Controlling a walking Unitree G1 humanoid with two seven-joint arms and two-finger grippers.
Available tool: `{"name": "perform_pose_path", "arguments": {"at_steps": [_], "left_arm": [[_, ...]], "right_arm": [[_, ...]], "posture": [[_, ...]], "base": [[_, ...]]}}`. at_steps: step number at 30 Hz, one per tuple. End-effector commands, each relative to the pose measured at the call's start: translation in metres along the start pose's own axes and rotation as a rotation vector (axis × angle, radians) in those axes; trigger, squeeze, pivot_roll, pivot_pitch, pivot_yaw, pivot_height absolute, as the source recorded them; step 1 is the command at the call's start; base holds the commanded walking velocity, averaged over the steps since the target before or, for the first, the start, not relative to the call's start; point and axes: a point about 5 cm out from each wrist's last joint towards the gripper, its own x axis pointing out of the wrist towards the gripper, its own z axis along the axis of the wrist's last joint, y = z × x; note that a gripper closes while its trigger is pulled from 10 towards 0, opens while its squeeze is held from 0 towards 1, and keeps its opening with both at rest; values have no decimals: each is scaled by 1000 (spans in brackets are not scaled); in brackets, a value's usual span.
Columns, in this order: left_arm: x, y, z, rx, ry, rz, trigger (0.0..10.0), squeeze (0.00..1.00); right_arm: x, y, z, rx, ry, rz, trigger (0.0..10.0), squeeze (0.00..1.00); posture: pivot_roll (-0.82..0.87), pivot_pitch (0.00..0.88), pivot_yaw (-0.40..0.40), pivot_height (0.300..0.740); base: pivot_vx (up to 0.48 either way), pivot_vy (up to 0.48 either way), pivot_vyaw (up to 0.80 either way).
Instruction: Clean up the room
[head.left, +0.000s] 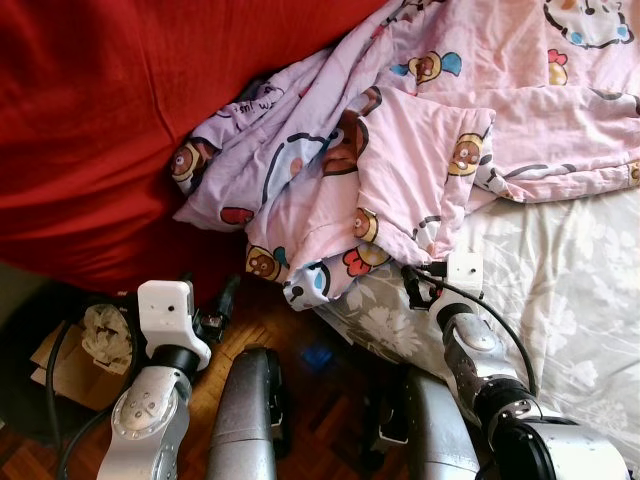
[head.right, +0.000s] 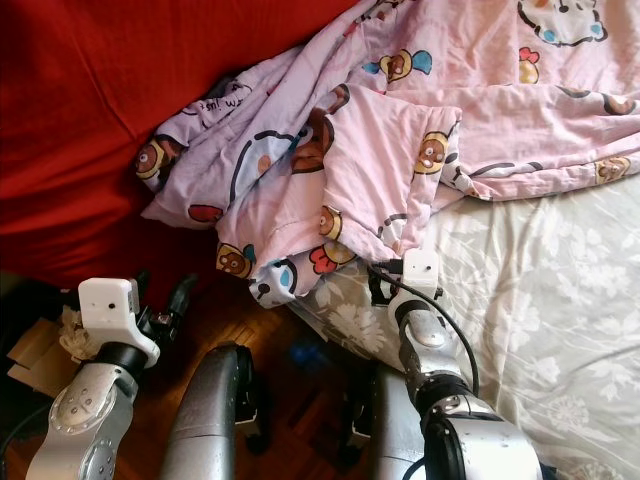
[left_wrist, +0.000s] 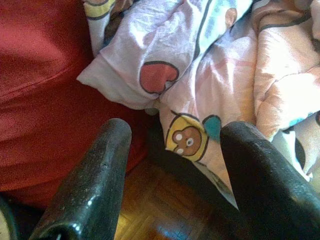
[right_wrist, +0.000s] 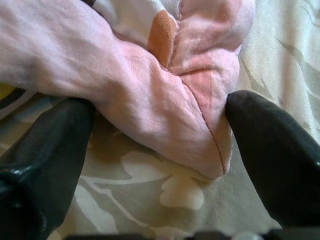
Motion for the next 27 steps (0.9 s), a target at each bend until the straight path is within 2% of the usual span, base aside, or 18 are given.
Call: {"name": "perform_pose_path", "arguments": {"at_steps": [1, 2, 3, 4, 8, 14, 20, 27], "left_arm": [[-9, 3, -5, -2, 45, 7, 10000, 0], [-11, 4, -6, -1, 51, 9, 10000, 0], [-12, 4, -6, -1, 56, 10, 10000, 0], [-15, 3, -6, -2, 65, 11, 10000, 0], [-18, 0, -8, -10, 89, -2, 10000, 0], [-18, -1, -6, -14, 94, -1, 10000, 0], [-19, 0, -9, -16, 104, 3, 10000, 0], [-21, 1, -9, -12, 112, 8, 10000, 0]], "right_arm": [[-5, -4, -17, 24, 69, -25, 9294, 0], [-5, -6, -18, 8, 83, -40, 3843, 0], [-6, -7, -19, -4, 94, -51, 3843, 0], [-6, -8, -20, 3, 97, -63, 0, 0], [-8, -13, -24, -31, 128, -93, 0, 0], [-9, -18, -26, -28, 132, -108, 0, 0], [-9, -15, -28, -67, 143, -89, 0, 0], [-10, -13, -29, -58, 141, -85, 0, 0]], "posture": [[315, 557, -3, 627], [313, 559, -1, 627], [313, 561, -2, 627], [312, 561, 0, 627], [311, 565, -1, 627], [307, 561, -2, 627], [313, 562, 0, 627], [320, 559, 5, 627]], "base": [[0, 0, 0], [0, 0, 0], [0, 0, 0], [0, 0, 0], [0, 0, 0], [0, 0, 0], [0, 0, 0], [0, 0, 0]]}}
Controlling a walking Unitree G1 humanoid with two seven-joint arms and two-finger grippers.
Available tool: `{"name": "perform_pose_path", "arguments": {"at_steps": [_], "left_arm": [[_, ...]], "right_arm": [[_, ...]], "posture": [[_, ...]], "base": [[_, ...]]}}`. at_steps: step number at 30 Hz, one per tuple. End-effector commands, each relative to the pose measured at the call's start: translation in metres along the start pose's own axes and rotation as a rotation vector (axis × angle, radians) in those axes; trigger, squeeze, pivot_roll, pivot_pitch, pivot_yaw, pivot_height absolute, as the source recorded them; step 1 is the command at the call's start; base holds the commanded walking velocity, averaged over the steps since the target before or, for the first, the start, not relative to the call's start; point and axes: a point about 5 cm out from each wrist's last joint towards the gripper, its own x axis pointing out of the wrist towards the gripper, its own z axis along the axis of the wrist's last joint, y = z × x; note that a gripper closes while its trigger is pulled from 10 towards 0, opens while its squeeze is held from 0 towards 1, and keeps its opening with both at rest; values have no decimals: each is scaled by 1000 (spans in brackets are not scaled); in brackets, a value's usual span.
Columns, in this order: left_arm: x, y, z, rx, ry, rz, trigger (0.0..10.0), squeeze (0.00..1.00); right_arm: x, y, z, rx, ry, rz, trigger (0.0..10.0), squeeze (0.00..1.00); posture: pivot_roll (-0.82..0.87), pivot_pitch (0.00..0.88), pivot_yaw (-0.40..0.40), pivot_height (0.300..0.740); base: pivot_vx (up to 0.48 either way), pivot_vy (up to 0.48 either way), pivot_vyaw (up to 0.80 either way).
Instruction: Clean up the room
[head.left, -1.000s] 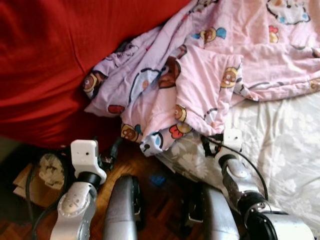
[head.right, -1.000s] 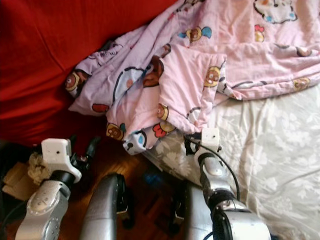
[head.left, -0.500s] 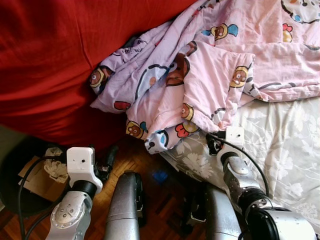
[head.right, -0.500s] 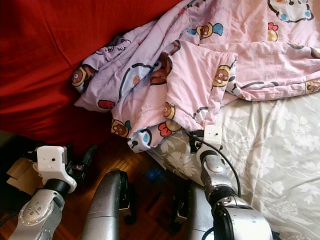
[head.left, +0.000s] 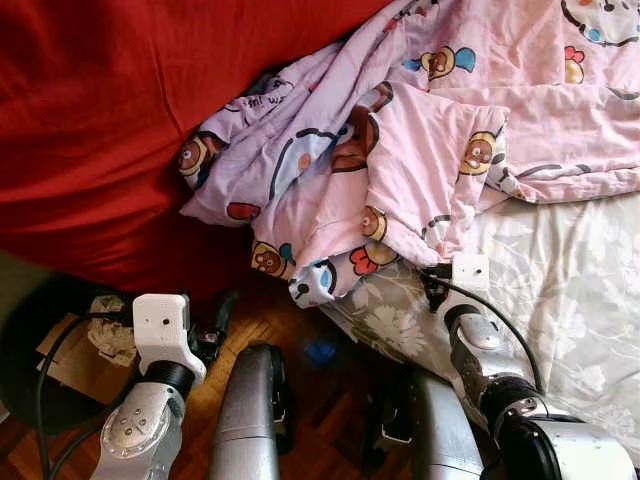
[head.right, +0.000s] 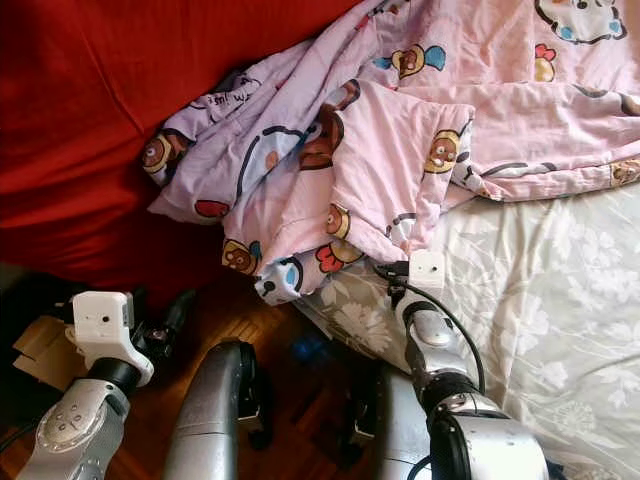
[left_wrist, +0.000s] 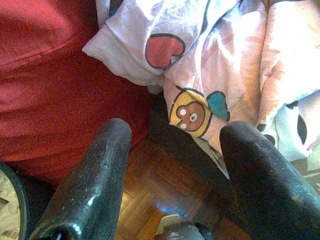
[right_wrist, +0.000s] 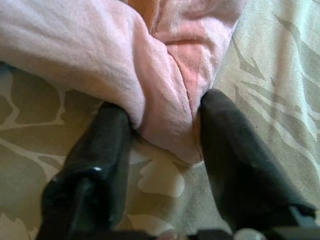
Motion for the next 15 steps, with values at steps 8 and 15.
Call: {"name": "perform_pose_path", "arguments": {"at_steps": [8, 15], "left_arm": [[-12, 2, -11, 9, 54, 10, 10000, 0], [-9, 4, -13, 15, 57, 8, 10000, 0]], "right_arm": [[-7, 4, -26, -8, 85, 11, 0, 0], [-8, -1, -26, -3, 84, -3, 0, 0]], "posture": [[325, 549, 8, 627], [312, 530, 5, 627]], "base": [[0, 0, 0], [0, 0, 0]]}}
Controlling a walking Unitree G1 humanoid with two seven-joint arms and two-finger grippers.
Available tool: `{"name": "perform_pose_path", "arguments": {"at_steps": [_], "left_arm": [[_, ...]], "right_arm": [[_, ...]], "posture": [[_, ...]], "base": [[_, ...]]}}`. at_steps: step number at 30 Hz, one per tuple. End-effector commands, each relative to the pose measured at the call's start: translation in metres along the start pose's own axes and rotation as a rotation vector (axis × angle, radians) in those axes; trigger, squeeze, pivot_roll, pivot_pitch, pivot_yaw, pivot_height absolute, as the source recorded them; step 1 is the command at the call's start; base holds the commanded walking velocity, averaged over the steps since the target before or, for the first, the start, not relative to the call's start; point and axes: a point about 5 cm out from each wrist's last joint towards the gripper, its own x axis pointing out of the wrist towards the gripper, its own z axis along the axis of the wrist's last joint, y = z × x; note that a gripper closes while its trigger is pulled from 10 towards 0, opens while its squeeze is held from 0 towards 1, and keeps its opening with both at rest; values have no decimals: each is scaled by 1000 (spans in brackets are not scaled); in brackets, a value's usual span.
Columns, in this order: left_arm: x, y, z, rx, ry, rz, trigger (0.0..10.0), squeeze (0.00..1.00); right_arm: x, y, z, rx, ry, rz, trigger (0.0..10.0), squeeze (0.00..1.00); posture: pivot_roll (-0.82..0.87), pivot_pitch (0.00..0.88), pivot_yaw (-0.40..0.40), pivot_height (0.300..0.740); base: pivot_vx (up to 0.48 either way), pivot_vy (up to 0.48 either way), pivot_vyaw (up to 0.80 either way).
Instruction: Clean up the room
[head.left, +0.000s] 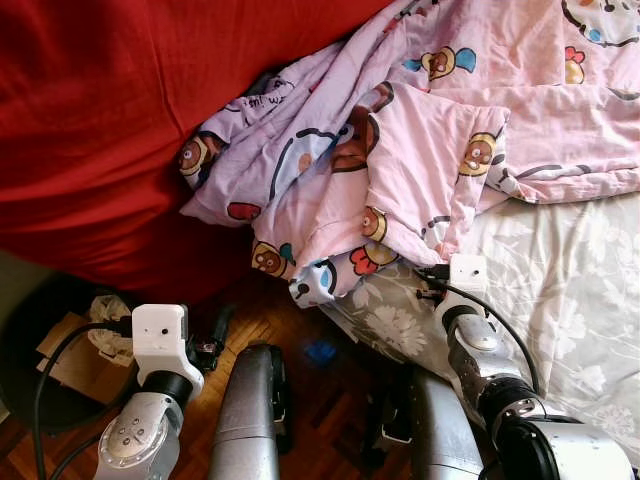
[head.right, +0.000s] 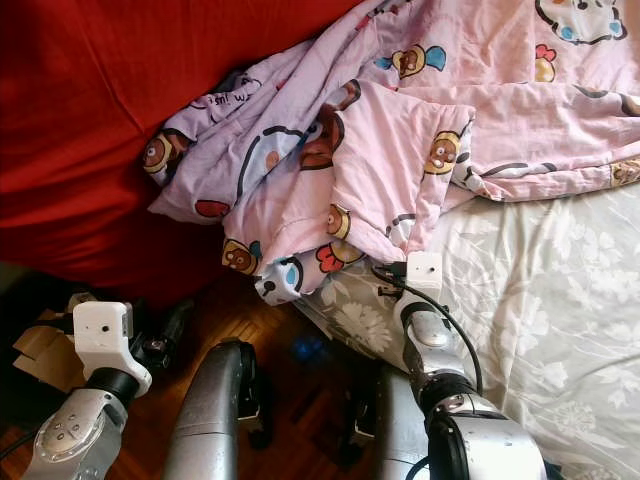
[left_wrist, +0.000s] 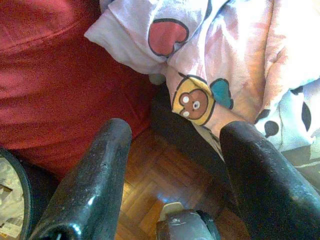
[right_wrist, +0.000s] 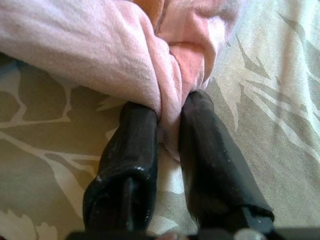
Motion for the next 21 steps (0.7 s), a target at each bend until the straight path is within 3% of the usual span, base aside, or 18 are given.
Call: {"name": "perform_pose_path", "arguments": {"at_steps": [1, 7, 13, 16, 21], "left_arm": [[-3, 2, -8, 15, 32, 1, 10000, 0], [4, 4, -14, 14, 36, 3, 10000, 0], [20, 5, -33, 12, 66, -1, 10000, 0], [30, 9, -41, 14, 76, 6, 10000, 0], [39, 16, -46, 20, 77, 23, 10000, 0]], "right_arm": [[-8, -5, -25, 11, 83, -16, 0, 0], [-8, -12, -24, 50, 60, -47, 0, 0], [-9, -22, -22, 105, 25, -80, 0, 0], [-12, -32, -20, 130, -18, -100, 0, 0], [-17, -41, -24, 134, -49, -108, 0, 0]], "posture": [[312, 530, 5, 627], [293, 487, -3, 627], [236, 390, -23, 627], [203, 274, -39, 627], [180, 193, -46, 627]], "base": [[0, 0, 0], [0, 0, 0], [0, 0, 0], [0, 0, 0], [0, 0, 0]]}}
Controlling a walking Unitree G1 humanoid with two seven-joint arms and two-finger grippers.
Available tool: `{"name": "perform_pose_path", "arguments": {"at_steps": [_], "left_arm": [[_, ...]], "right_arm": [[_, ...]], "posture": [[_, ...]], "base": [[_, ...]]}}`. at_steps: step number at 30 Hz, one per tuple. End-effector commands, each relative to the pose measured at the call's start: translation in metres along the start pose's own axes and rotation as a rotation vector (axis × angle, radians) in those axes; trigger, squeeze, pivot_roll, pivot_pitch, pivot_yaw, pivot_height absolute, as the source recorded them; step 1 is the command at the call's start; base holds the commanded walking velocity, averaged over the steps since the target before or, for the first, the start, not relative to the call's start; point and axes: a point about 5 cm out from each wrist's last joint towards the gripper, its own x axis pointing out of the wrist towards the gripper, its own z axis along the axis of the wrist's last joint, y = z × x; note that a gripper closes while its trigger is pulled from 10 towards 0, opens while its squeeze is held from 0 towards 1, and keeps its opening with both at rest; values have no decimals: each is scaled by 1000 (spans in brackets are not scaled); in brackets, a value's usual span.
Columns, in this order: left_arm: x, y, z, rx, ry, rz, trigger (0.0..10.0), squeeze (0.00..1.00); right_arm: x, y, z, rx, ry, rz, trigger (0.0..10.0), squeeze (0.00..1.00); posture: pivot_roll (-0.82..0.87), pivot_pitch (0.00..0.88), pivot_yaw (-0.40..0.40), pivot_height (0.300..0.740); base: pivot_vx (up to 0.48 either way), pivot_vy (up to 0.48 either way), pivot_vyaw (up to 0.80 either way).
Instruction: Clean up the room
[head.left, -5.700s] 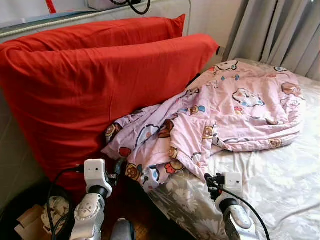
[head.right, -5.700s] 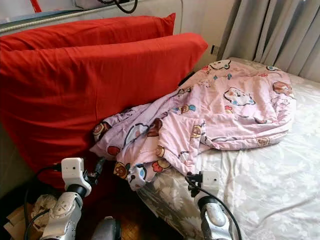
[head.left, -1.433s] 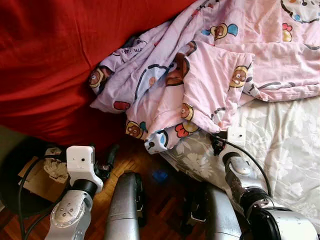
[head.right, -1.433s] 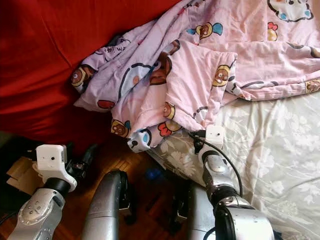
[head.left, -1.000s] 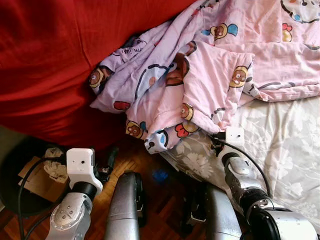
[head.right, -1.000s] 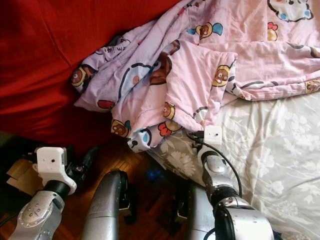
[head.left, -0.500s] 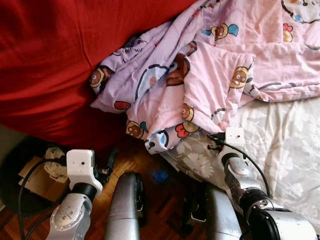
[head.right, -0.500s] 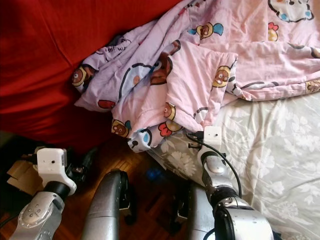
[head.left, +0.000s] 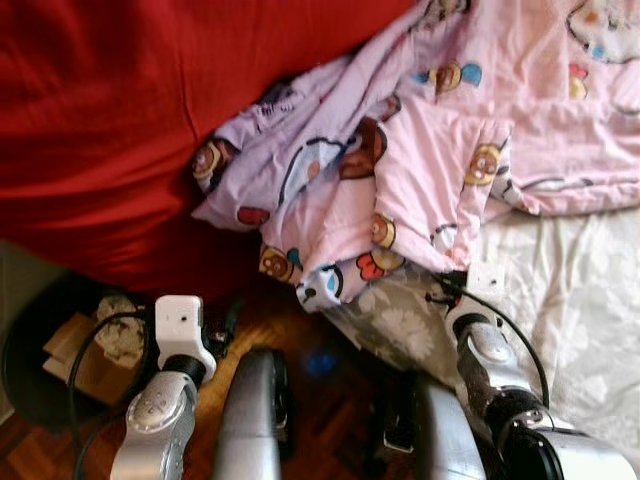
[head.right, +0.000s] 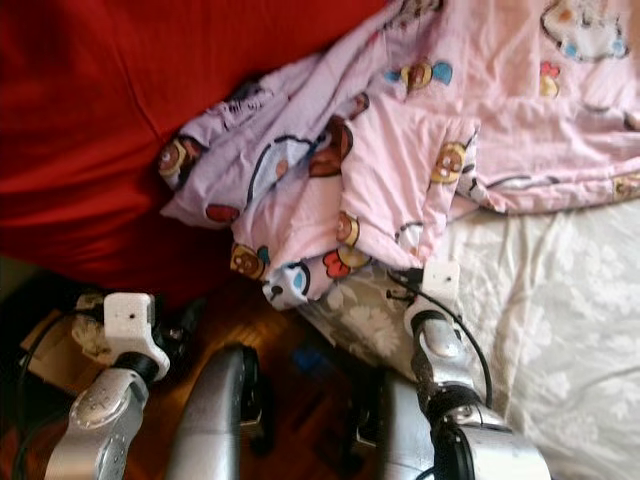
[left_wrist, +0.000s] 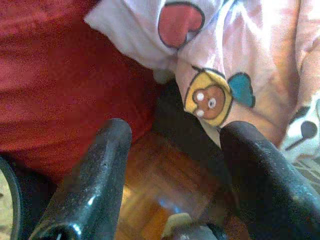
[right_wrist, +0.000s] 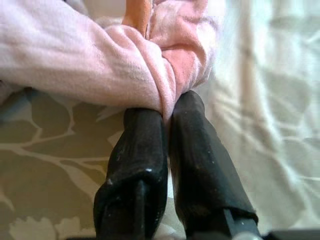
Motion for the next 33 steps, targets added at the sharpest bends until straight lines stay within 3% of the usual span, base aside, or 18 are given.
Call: {"name": "perform_pose_path", "arguments": {"at_steps": [1, 5, 8, 12, 16, 17, 18, 19, 25, 33], "left_arm": [[-4, 13, -14, 12, 48, 37, 10000, 0], [-3, 15, -18, 14, 51, 42, 10000, 0], [1, 17, -25, 13, 67, 41, 10000, 0], [6, 16, -28, 16, 65, 33, 10000, 0], [11, 15, -32, 18, 71, 29, 10000, 0], [13, 15, -32, 16, 70, 30, 10000, 0], [13, 14, -33, 14, 69, 31, 10000, 0], [15, 13, -33, 12, 66, 32, 10000, 0], [18, 15, -39, -16, 72, 51, 10000, 0], [16, 29, -56, -9, 135, 98, 10000, 0]], "right_arm": [[-9, -22, -13, 29, 16, -63, 0, 0], [-15, -26, -23, 32, 25, -65, 0, 0], [-29, -30, -50, 38, 115, -82, 0, 0], [-34, -32, -57, 50, 123, -89, 0, 0], [-34, -29, -52, 85, 62, -63, 0, 0], [-34, -29, -49, 81, 39, -57, 3882, 0], [-34, -29, -47, 79, 18, -52, 9490, 0], [-35, -30, -45, 87, -4, -49, 10000, 0], [-34, -29, -41, 119, -33, -35, 10000, 0], [-35, -19, -46, 112, -16, -15, 10000, 0]], "posture": [[174, 182, -46, 627], [168, 160, -42, 627], [156, 127, -29, 627], [146, 99, -24, 627], [133, 75, -20, 627], [126, 70, -19, 627], [125, 67, -18, 627], [120, 61, -17, 627], [105, 27, -9, 637], [111, 0, 1, 677]], "base": [[0, 0, 0], [0, 0, 0], [0, 0, 0], [0, 0, 0], [0, 0, 0], [0, 0, 0], [0, 0, 0], [0, 0, 0], [0, 0, 0], [0, 0, 0]]}}
